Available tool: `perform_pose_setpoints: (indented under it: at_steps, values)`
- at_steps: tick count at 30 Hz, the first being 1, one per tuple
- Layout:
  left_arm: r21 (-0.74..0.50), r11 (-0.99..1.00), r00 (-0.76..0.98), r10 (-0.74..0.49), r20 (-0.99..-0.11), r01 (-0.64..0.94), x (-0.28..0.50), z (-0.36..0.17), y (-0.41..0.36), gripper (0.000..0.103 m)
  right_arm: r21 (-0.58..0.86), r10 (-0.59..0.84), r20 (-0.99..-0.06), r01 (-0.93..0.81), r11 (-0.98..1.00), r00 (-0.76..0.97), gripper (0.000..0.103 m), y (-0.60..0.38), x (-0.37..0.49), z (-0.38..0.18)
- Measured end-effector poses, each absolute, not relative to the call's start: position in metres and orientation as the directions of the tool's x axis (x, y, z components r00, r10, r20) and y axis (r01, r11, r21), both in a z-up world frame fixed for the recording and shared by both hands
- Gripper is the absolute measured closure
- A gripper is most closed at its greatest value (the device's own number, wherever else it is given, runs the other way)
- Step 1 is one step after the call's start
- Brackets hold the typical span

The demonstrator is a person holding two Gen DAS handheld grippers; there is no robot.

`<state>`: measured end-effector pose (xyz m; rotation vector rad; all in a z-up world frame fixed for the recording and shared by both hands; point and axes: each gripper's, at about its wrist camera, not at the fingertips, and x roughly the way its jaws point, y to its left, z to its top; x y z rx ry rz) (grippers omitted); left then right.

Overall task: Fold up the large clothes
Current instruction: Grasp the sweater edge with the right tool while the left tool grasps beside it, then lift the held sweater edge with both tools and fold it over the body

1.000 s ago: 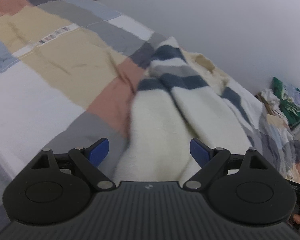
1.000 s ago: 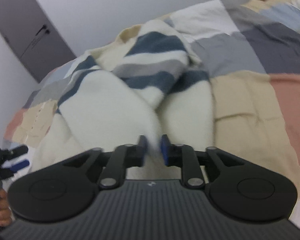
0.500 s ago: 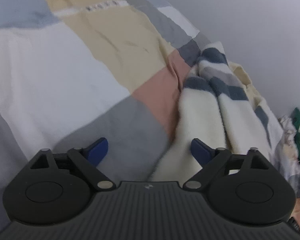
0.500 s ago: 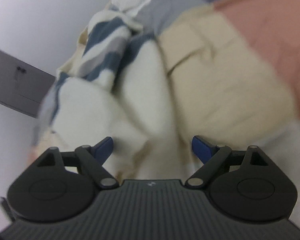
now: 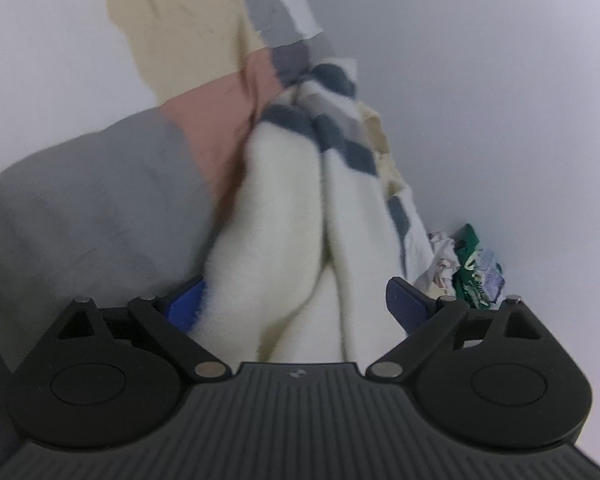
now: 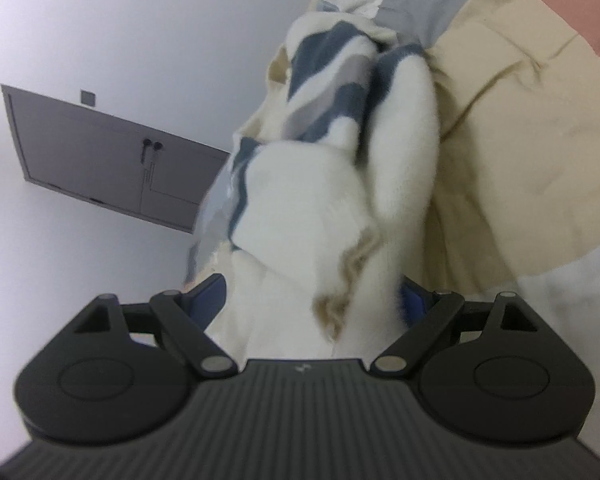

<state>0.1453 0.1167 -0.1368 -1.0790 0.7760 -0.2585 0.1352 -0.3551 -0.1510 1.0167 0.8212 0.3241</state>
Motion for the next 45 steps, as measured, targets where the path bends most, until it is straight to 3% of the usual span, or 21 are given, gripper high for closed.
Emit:
perform_pose_setpoints:
  at_steps: [4,7,10,15,16,18,20,22,24,25,26,27,30,37,45]
  values:
    - [-0.815,0.539,0.678,-0.519,-0.521,-0.214,0.15,-0.143,0.11,0.007,0.739,0.528,-0.634,0.244,0.627,0.564,0.015,-0.345,0.135,-0.171]
    - [-0.792,0.574,0.668,-0.507,-0.544,-0.209,0.15,-0.142,0.105,0.007,0.713,0.511,-0.658,0.239,0.659,0.553,0.018,-0.336,0.129,-0.175]
    - [-0.819,0.539,0.68,-0.527,-0.511,-0.197,0.149,-0.144,0.11,0.007,0.742,0.536,-0.624,0.218,0.634,0.568,0.015,-0.335,0.129,-0.171]
    - [-0.929,0.355,0.708,-0.628,-0.323,-0.109,0.142,-0.144,0.116,0.007,0.855,0.62,-0.442,0.095,0.509,0.648,0.015,-0.34,0.128,-0.156]
    - [-0.933,0.345,0.705,-0.638,-0.31,-0.099,0.142,-0.144,0.113,0.008,0.857,0.624,-0.425,0.069,0.511,0.655,0.015,-0.338,0.128,-0.151]
    - [-0.903,0.414,0.693,-0.617,-0.374,-0.119,0.145,-0.143,0.106,0.009,0.84,0.62,-0.437,0.051,0.54,0.652,0.017,-0.334,0.127,-0.149]
    - [-0.85,0.495,0.652,-0.588,-0.479,-0.178,0.149,-0.149,0.098,0.016,0.808,0.597,-0.498,0.088,0.582,0.629,0.024,-0.332,0.129,-0.157]
    - [-0.822,0.533,0.626,-0.576,-0.526,-0.2,0.151,-0.155,0.092,0.024,0.774,0.568,-0.575,0.168,0.61,0.588,0.033,-0.329,0.133,-0.174]
    - [-0.813,0.555,0.626,-0.574,-0.528,-0.176,0.151,-0.152,0.088,0.029,0.744,0.546,-0.631,0.231,0.628,0.551,0.055,-0.328,0.132,-0.188]
    - [-0.814,0.556,0.627,-0.577,-0.524,-0.168,0.15,-0.15,0.086,0.035,0.742,0.541,-0.636,0.244,0.625,0.551,0.058,-0.33,0.132,-0.19]
    - [-0.813,0.558,0.625,-0.578,-0.525,-0.167,0.15,-0.149,0.085,0.051,0.743,0.54,-0.634,0.242,0.624,0.555,0.063,-0.331,0.132,-0.189]
    - [-0.812,0.559,0.62,-0.58,-0.528,-0.168,0.151,-0.151,0.084,0.068,0.742,0.535,-0.63,0.23,0.63,0.563,0.074,-0.331,0.133,-0.185]
    - [-0.82,0.547,0.64,-0.572,-0.513,-0.169,0.145,-0.148,0.086,0.08,0.76,0.541,-0.583,0.172,0.626,0.606,0.084,-0.336,0.123,-0.169]
    - [-0.879,0.477,0.698,-0.624,-0.351,-0.015,0.114,-0.104,0.094,0.083,0.816,0.568,-0.41,0.009,0.578,0.714,0.087,-0.359,0.098,-0.111]
    - [-0.9,0.406,0.709,-0.681,-0.184,0.157,0.066,-0.031,0.095,0.083,0.791,0.603,-0.301,-0.16,0.591,0.739,0.087,-0.377,0.053,-0.031]
